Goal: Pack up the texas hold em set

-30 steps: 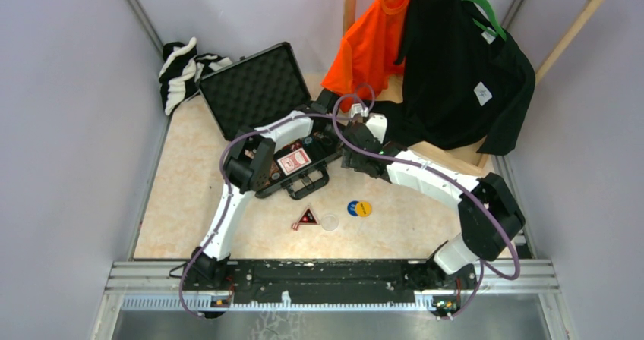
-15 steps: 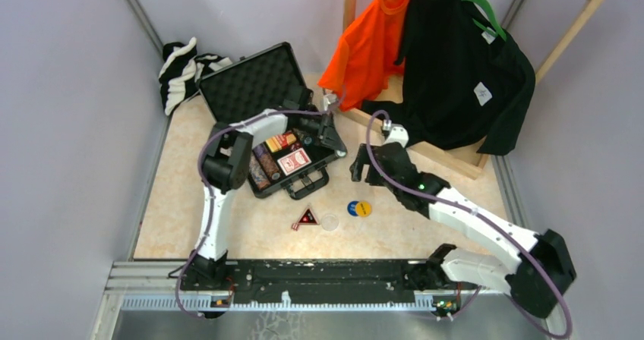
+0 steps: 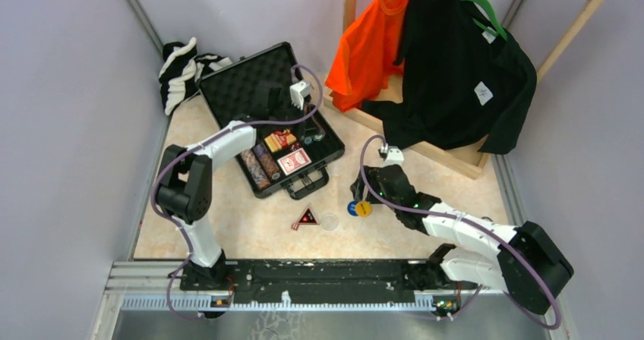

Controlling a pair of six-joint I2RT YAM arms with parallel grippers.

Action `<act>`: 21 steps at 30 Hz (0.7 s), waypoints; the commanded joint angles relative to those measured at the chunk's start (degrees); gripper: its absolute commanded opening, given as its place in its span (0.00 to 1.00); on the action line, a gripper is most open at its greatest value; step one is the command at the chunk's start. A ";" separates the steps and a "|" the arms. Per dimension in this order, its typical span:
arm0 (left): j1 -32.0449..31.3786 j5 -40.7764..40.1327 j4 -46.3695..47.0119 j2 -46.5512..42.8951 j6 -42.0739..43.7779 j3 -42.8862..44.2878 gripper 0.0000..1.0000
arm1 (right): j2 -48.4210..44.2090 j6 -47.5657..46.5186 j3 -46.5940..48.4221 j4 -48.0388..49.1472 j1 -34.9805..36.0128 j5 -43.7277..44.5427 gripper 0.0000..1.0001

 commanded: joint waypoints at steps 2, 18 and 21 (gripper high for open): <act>0.26 -8.23 4.43 1.05 11.37 -2.78 0.00 | 2.86 -2.34 1.10 7.98 0.41 -0.80 0.73; 3.33 -2.30 4.72 8.61 22.90 -0.49 0.00 | 8.36 -6.41 5.24 6.53 0.08 0.33 0.74; 3.62 -2.03 4.81 9.71 23.34 -0.48 0.00 | 9.83 -6.22 5.79 7.17 0.06 -0.58 0.75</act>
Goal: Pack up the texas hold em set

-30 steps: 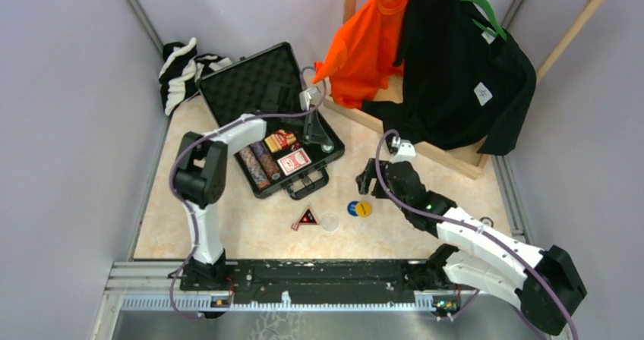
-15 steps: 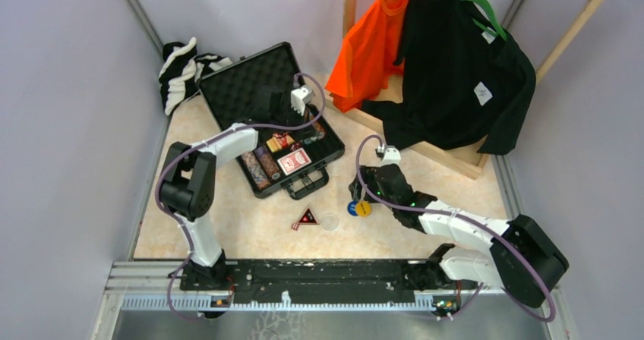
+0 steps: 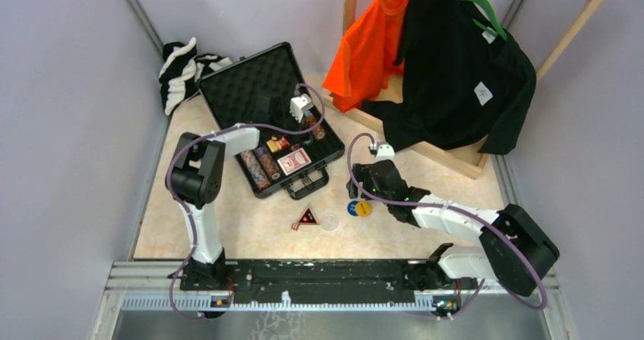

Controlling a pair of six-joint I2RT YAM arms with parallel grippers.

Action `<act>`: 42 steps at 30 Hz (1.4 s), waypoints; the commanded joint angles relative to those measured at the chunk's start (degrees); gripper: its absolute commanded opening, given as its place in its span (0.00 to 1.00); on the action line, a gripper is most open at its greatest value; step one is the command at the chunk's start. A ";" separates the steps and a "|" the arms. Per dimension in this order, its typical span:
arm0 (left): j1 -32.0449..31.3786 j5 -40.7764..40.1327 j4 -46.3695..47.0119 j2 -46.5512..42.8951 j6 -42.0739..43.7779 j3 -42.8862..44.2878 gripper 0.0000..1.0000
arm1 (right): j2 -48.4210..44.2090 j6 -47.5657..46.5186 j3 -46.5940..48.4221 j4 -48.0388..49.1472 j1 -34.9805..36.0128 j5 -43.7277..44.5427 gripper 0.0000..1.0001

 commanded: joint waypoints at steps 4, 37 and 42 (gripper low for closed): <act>0.89 2.71 0.11 2.33 2.59 1.61 0.00 | 3.00 -0.68 3.49 3.10 0.09 -1.13 0.75; 1.83 9.12 -8.51 6.82 3.27 7.81 0.11 | 4.86 -0.60 3.60 3.18 -1.50 -1.87 0.75; 1.92 8.19 -8.98 7.61 2.54 8.89 0.18 | 4.80 -0.30 3.10 3.62 -1.55 -1.66 0.75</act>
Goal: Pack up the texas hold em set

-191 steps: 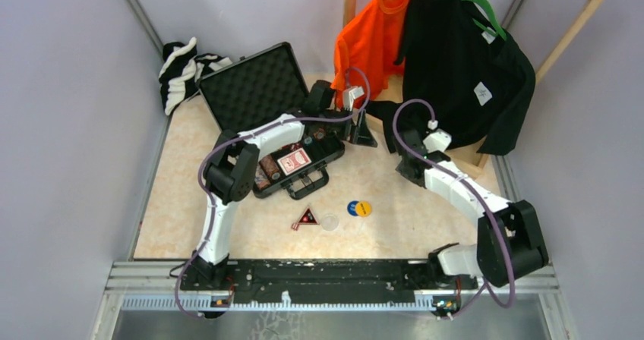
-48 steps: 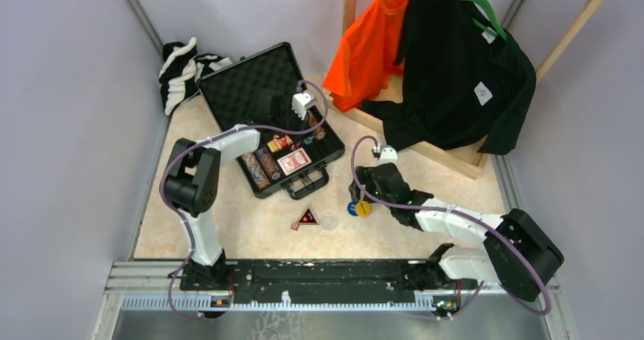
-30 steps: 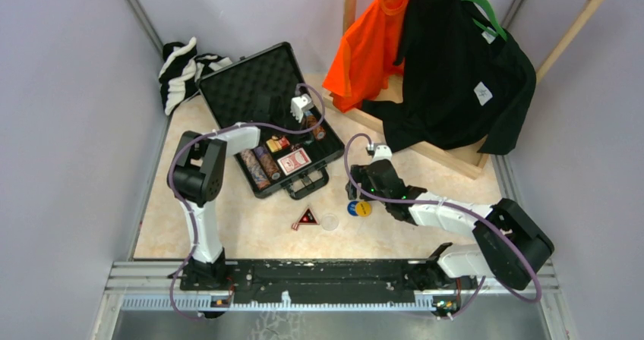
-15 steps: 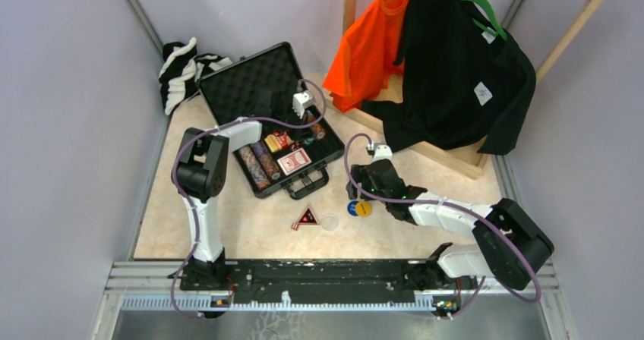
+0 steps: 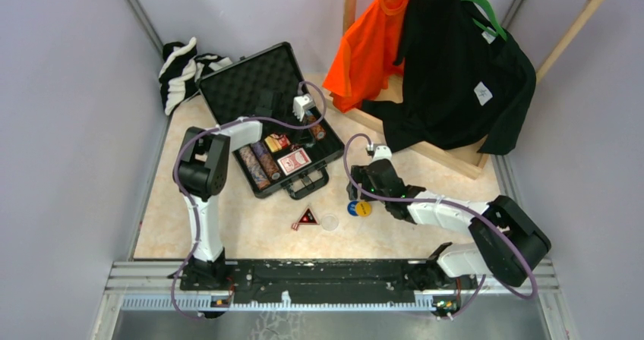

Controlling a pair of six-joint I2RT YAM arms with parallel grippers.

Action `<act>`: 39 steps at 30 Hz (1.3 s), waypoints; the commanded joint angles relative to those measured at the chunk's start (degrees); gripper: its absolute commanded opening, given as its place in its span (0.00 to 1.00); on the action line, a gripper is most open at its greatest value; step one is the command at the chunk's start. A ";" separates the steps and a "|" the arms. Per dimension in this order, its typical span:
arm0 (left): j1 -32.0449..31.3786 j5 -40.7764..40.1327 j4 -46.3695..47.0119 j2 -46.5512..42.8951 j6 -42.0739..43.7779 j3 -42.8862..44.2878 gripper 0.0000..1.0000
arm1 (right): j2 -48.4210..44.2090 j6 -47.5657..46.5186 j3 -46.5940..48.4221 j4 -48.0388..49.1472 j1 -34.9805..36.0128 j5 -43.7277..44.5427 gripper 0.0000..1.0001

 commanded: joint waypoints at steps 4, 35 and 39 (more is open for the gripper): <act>0.48 0.12 -1.02 1.48 0.13 2.36 0.18 | 0.24 0.44 2.05 3.26 -0.41 0.02 0.75; 0.45 -8.86 -0.44 -9.24 -1.69 3.31 0.21 | -4.78 7.64 0.03 0.62 -3.18 4.39 0.70; -1.18 -15.54 8.89 -15.96 -9.07 -1.92 0.25 | -13.34 13.10 1.11 -11.79 -6.64 16.13 0.64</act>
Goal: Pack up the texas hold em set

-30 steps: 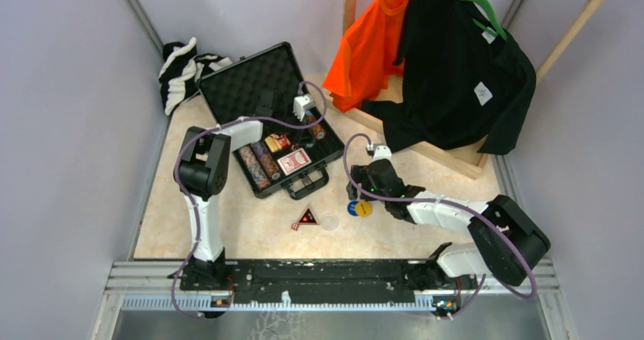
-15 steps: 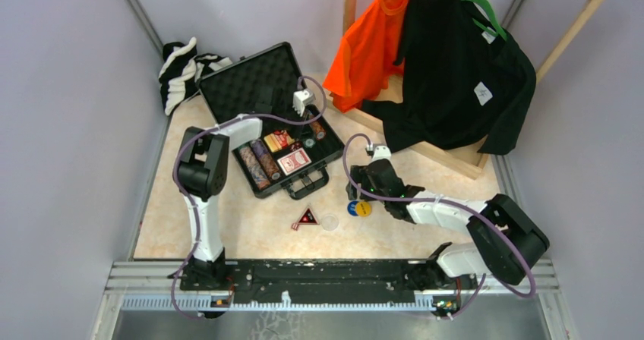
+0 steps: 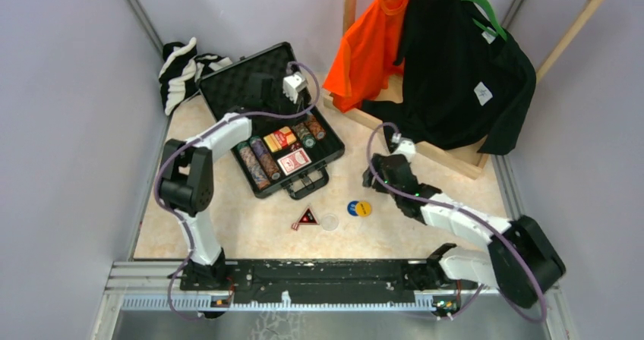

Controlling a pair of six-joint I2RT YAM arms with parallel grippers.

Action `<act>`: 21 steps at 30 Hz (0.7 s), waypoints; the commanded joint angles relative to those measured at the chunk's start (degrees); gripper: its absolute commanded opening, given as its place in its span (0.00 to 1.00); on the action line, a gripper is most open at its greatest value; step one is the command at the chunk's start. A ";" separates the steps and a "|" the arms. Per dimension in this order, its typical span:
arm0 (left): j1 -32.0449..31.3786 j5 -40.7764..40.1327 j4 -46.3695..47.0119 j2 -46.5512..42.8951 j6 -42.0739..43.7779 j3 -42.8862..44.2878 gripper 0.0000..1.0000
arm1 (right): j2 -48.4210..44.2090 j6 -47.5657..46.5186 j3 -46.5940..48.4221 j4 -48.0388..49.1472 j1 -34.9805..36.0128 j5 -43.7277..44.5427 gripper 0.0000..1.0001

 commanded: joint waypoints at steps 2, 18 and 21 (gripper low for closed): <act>-4.06 -8.69 12.12 -9.66 -7.78 -4.70 0.27 | -11.57 7.55 2.87 -16.51 -2.61 20.27 0.63; -24.71 -0.80 22.76 5.22 -27.86 7.42 0.56 | -25.84 15.41 9.48 -52.85 -36.74 21.97 0.99; -24.53 -1.26 21.17 3.92 -27.32 9.17 0.59 | -24.81 16.41 6.91 -52.44 -45.43 19.42 0.99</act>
